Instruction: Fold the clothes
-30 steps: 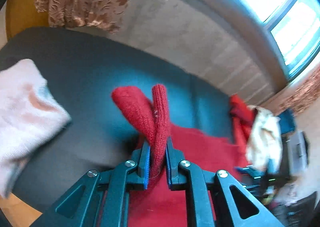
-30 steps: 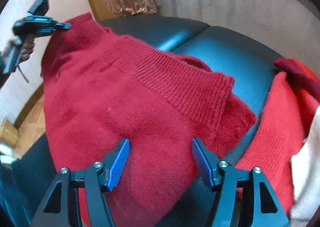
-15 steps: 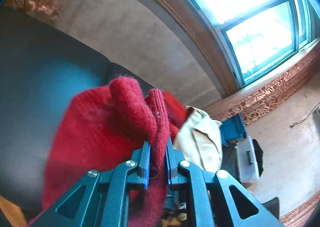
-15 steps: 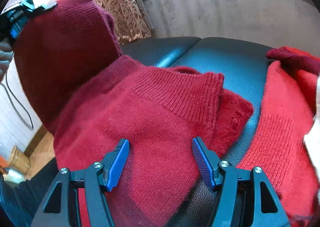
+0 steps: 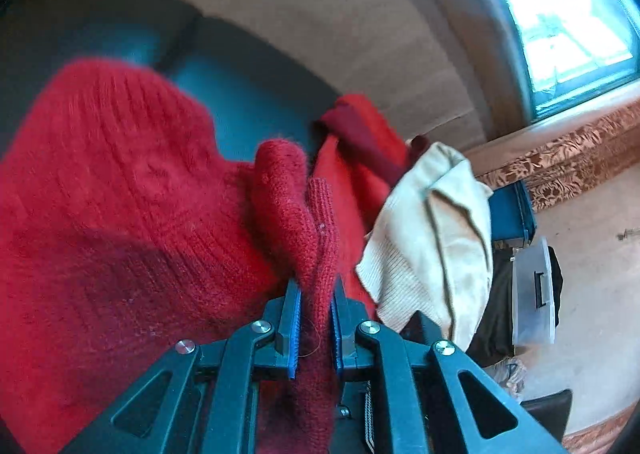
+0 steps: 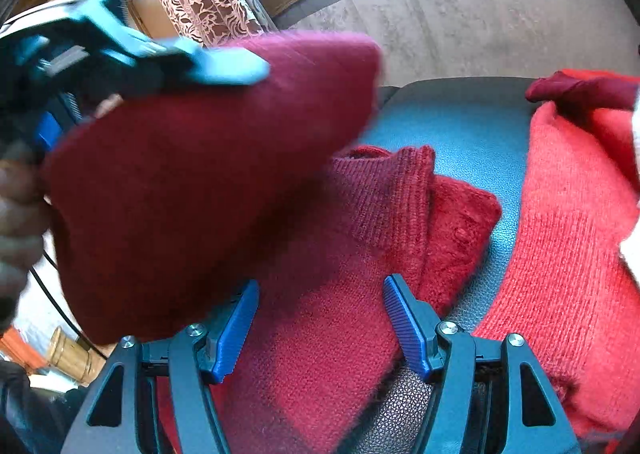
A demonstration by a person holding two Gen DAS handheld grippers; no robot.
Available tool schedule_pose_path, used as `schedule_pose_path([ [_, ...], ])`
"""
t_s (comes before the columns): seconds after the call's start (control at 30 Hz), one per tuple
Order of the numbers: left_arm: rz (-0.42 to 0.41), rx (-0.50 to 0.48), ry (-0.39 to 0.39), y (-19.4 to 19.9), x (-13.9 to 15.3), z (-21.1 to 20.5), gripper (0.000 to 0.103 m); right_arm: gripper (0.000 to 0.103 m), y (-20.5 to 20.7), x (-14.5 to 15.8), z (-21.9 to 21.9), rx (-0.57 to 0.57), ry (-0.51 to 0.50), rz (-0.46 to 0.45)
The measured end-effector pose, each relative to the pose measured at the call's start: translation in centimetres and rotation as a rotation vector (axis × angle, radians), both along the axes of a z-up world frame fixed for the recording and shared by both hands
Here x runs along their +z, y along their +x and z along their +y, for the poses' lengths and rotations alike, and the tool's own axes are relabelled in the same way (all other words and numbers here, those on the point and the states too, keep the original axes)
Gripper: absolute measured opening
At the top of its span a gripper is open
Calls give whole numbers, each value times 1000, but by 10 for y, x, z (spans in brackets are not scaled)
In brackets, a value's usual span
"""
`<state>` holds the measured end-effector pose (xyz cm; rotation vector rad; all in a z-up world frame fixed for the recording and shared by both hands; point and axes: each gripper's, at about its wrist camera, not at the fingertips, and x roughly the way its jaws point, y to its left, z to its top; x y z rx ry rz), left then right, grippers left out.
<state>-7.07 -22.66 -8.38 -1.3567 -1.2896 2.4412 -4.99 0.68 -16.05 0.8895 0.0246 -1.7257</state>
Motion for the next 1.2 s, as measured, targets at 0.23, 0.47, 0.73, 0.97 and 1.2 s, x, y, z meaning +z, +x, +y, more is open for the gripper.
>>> schedule_pose_path([
  [0.23, -87, 7, 27, -14, -42, 8, 12, 67, 5, -2, 9, -3, -8, 9],
  [0.47, -140, -27, 127, -11, -25, 4, 20, 71, 22, 5, 12, -6, 37, 69],
  [0.73, 43, -119, 42, 25, 50, -20, 21, 94, 47, 20, 67, -45, 178, 104],
  [0.97, 82, 51, -178, 84, 37, -103, 21, 100, 66, 76, 91, -17, 53, 45],
  [1.2, 131, 15, -245, 125, 2, -110, 21, 103, 104, 68, 17, 274, -4, -236],
])
